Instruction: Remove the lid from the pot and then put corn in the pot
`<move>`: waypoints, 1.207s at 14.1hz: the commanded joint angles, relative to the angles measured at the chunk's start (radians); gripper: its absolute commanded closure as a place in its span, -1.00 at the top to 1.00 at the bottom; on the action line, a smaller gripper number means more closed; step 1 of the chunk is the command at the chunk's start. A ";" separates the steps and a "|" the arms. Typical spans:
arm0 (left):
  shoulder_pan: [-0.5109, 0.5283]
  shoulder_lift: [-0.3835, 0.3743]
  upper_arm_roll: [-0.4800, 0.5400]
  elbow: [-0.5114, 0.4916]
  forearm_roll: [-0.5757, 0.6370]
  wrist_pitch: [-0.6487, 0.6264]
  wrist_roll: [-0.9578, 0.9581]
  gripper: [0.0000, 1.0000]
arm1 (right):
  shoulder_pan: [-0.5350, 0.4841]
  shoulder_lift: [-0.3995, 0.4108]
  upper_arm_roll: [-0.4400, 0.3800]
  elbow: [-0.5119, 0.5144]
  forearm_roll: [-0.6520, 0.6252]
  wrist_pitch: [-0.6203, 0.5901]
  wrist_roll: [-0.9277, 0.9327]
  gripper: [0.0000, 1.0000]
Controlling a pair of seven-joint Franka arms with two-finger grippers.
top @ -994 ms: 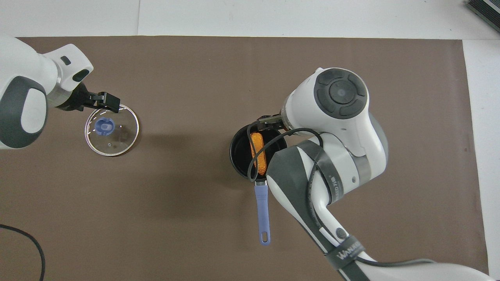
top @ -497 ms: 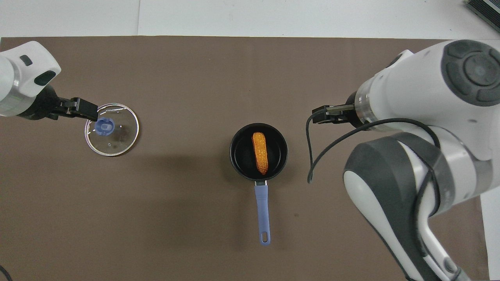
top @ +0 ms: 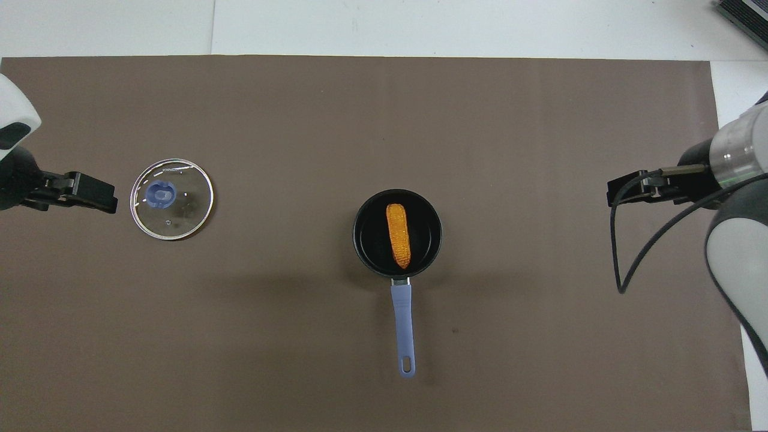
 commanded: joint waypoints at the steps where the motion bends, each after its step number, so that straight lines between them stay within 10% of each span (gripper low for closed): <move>1: 0.004 0.075 -0.001 0.137 0.018 -0.107 -0.012 1.00 | -0.051 -0.060 0.010 -0.011 0.011 -0.036 -0.038 1.00; 5: -0.002 0.080 -0.003 0.144 0.018 -0.070 -0.016 1.00 | -0.060 -0.088 0.005 0.115 0.012 -0.178 -0.025 1.00; 17: 0.001 0.074 -0.003 0.131 0.017 -0.055 -0.013 1.00 | -0.063 -0.131 0.005 0.080 -0.011 -0.182 -0.030 1.00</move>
